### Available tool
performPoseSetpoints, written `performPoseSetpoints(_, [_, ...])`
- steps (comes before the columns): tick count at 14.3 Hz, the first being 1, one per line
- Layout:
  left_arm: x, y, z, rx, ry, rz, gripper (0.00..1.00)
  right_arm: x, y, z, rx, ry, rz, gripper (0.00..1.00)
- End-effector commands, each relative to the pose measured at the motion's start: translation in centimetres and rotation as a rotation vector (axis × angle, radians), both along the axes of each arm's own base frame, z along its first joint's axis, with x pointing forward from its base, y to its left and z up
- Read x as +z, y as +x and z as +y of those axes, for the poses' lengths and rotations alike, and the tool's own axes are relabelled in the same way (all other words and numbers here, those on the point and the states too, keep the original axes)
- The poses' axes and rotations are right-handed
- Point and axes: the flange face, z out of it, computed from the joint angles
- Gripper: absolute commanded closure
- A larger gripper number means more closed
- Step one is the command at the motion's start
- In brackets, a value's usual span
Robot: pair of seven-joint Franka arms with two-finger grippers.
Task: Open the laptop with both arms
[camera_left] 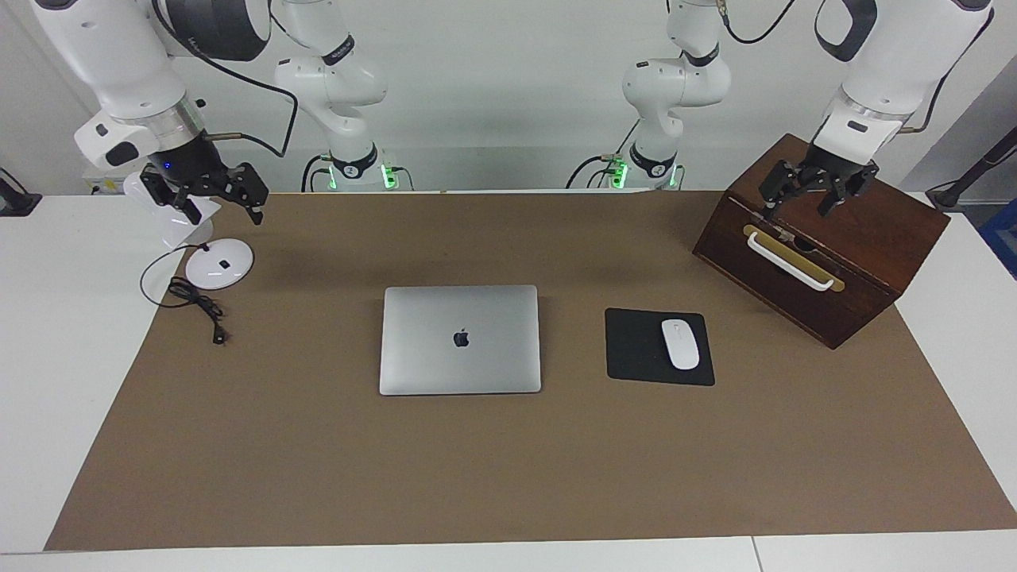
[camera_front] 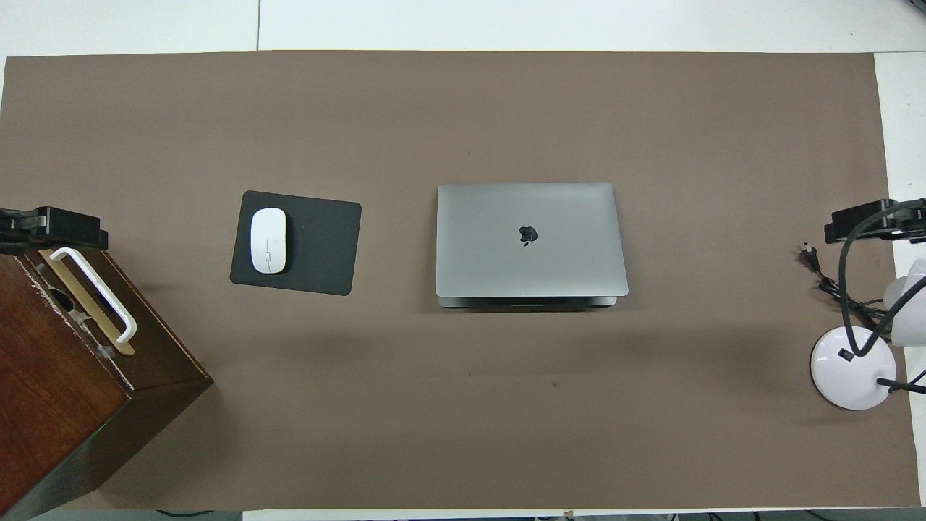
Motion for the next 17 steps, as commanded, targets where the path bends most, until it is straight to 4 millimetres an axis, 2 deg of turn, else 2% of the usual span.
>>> performPoseSetpoints(1, [0.6, -0.1, 0.3, 0.006, -0.014, -0.001, 0.00, 0.1, -0.7, -0.5, 0.010, -0.006, -0.023, 0.00])
performPoseSetpoints(4, [0.5, -0.1, 0.3, 0.004, -0.014, 0.004, 0.00, -0.4, -0.1, -0.2, 0.012, -0.009, -0.059, 0.00])
performPoseSetpoints(7, [0.5, -0.1, 0.3, 0.004, -0.014, 0.002, 0.00, -0.6, -0.2, -0.8, 0.001, -0.007, -0.051, 0.00])
performPoseSetpoints(9, [0.5, -0.1, 0.3, 0.004, -0.014, 0.002, 0.00, -0.6, -0.4, -1.9, -0.013, -0.008, -0.050, 0.00])
performPoseSetpoints(13, [0.5, -0.1, 0.3, 0.011, -0.014, -0.004, 0.00, -0.5, -0.7, -2.0, -0.016, -0.007, -0.033, 0.00])
performPoseSetpoints(17, [0.7, 0.5, -0.1, 0.152, -0.070, -0.047, 0.00, -0.9, -1.0, -2.2, -0.012, -0.008, -0.023, 0.00])
